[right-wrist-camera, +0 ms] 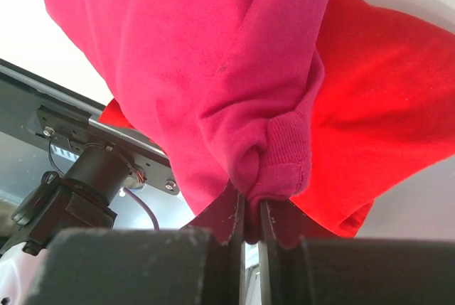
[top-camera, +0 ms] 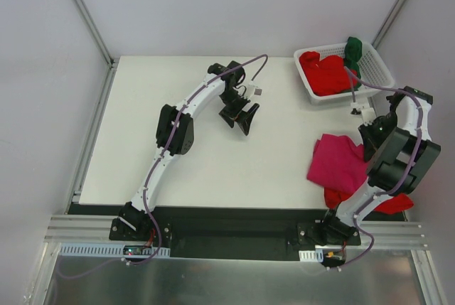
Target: Fold and stack the t-shirts
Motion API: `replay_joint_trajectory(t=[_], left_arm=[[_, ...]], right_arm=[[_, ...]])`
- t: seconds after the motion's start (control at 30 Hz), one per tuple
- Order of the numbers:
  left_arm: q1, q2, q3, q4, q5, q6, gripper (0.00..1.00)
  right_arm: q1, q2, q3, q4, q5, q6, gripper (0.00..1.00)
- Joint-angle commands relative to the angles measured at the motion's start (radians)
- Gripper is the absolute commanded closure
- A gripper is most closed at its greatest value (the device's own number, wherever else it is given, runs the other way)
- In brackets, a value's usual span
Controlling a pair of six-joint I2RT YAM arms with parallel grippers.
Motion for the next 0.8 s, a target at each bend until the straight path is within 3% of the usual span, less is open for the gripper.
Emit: replay_joint_trajectory(t=[0.0, 0.33, 0.7, 0.77], left_arm=[[-0.016, -0.046, 0.033, -0.011, 0.002, 0.021, 0.01], [-0.024, -0.049, 0.030, -0.013, -0.006, 0.029, 0.01], [-0.054, -0.005, 0.115, 0.036, 0.049, -0.022, 0.01], [-0.076, 0.012, 0.143, 0.064, 0.095, -0.037, 0.05]], right_arm=[[-0.017, 0.028, 0.054, -0.345, -0.018, 0.009, 0.99], [-0.017, -0.019, 0.123, -0.347, -0.185, -0.059, 0.99], [-0.011, -0.144, 0.031, -0.345, -0.259, -0.139, 0.99], [-0.011, -0.128, 0.008, -0.345, -0.263, -0.120, 0.99]])
